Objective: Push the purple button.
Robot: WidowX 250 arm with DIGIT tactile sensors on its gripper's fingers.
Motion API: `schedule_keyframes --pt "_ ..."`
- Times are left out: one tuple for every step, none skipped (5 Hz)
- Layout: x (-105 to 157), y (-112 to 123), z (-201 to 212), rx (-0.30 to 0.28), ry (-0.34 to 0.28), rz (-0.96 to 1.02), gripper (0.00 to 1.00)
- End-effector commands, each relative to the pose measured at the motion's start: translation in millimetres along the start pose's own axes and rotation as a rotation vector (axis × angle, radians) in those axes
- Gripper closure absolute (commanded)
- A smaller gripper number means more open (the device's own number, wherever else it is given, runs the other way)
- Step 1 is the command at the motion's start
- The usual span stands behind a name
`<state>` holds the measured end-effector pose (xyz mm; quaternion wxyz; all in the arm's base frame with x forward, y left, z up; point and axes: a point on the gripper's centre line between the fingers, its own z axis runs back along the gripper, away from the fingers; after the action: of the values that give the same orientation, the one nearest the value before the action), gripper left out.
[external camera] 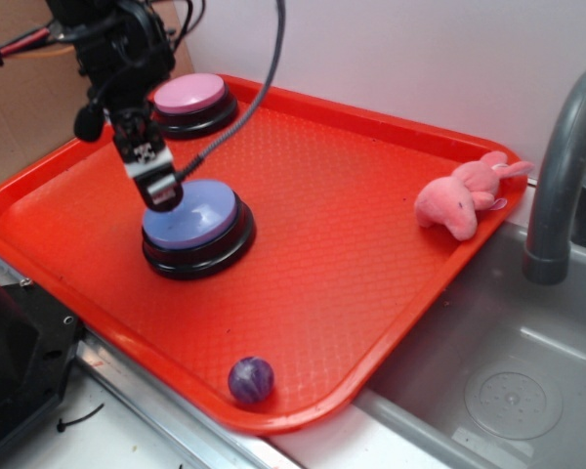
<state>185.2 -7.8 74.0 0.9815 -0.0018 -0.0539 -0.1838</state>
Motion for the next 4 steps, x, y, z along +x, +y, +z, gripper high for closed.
schedule_keyframes --pt "16 -3 -16 -0.024 -0.002 0.001 0.0" --pt "18 -2 -14 -0.017 0.01 0.014 0.0" --pt "23 -2 -2 0.016 0.05 0.023 0.0" --pt "27 0 18 0.04 0.061 0.052 0.0"
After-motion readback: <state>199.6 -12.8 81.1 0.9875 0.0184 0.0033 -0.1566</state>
